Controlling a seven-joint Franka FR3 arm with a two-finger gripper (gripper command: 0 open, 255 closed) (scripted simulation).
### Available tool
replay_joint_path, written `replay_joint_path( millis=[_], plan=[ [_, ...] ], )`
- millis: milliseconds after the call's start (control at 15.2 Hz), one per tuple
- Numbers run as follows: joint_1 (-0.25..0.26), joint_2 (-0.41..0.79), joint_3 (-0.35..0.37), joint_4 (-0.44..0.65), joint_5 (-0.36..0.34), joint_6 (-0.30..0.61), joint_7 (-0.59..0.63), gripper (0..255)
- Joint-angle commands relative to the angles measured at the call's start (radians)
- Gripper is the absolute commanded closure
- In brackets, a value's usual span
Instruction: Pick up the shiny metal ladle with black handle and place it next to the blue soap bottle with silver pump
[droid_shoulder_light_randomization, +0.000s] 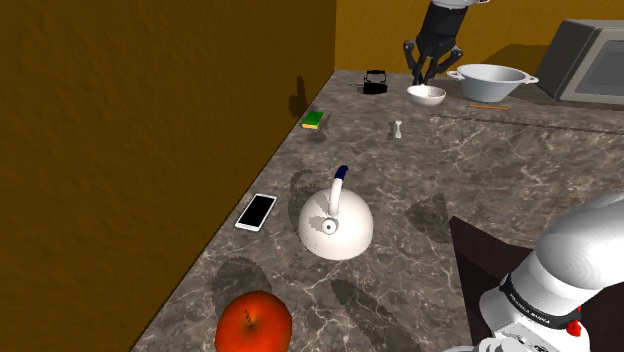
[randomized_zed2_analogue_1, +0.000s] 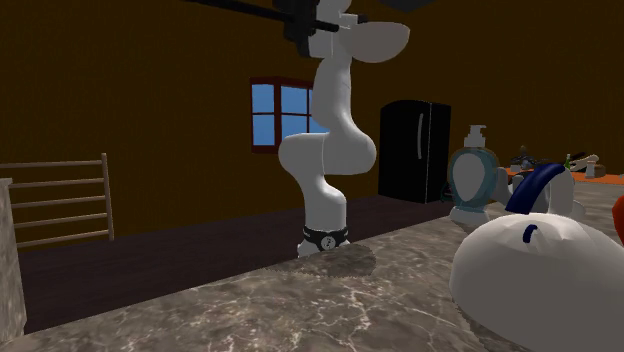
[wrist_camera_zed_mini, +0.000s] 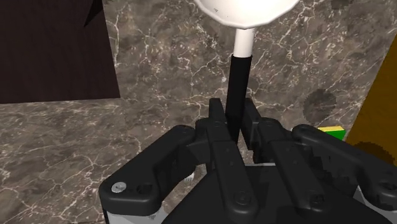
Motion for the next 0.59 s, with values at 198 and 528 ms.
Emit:
replay_joint_path(
  millis=[198, 528],
  plan=[
    [0.034, -0.125, 0.069, -0.087, 0.034, -0.036, 0.090, 255],
    [0.072, -0.224, 0.144, -0.139, 0.082, -0.079, 0.185, 255]
  ],
)
